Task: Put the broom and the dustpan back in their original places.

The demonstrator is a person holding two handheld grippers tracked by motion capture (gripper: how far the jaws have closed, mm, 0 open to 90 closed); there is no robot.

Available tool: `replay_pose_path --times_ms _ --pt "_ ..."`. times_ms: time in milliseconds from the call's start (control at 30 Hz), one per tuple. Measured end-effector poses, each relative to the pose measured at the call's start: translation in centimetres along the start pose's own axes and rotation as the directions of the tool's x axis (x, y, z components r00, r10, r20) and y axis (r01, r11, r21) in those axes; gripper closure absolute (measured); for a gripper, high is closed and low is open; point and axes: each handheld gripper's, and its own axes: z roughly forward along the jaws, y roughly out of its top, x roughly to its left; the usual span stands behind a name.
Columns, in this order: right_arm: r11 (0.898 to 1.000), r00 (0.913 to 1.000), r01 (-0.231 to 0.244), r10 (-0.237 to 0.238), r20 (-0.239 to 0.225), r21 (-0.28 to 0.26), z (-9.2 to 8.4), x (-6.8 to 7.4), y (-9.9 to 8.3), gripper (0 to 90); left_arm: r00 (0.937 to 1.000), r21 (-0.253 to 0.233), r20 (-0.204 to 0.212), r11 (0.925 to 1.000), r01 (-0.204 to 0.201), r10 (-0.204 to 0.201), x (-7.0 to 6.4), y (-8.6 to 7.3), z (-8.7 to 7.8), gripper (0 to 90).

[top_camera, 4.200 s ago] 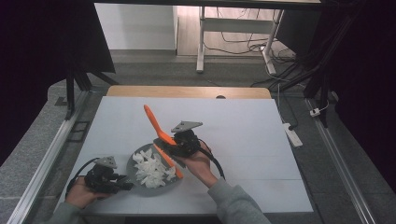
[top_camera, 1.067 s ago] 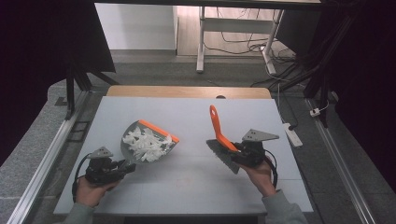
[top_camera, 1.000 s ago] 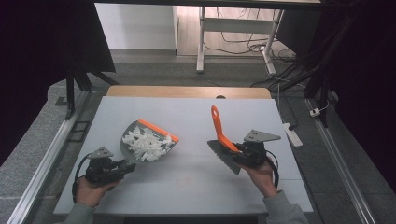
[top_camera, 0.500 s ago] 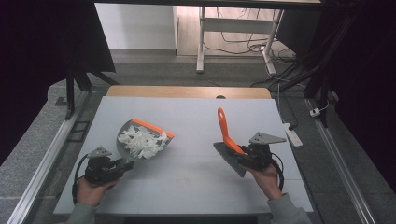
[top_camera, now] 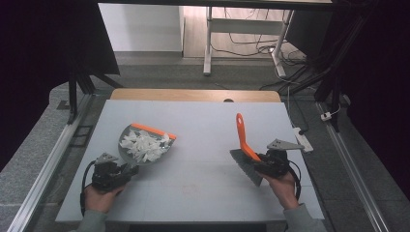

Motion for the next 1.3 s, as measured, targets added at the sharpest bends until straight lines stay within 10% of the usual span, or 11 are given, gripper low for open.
replay_pose_path --times_ms 633,900,1300 --pt "0.998 0.9998 -0.011 0.011 -0.014 0.054 1.6 0.6 -0.5 70.5 0.9881 0.004 -0.085 0.9916 0.129 -0.128 0.5 0.2 2.4 61.7" --pt "0.997 0.9998 -0.011 0.012 -0.017 0.077 2.3 0.6 -0.8 70.4 0.9731 0.011 -0.113 0.9791 0.203 -0.201 0.6 0.1 3.4 61.7" --pt "0.988 0.9979 -0.064 0.061 0.019 0.141 4.1 -0.9 -1.3 70.5 0.9720 0.025 -0.124 0.9787 0.204 -0.199 0.3 0.0 3.9 61.4"
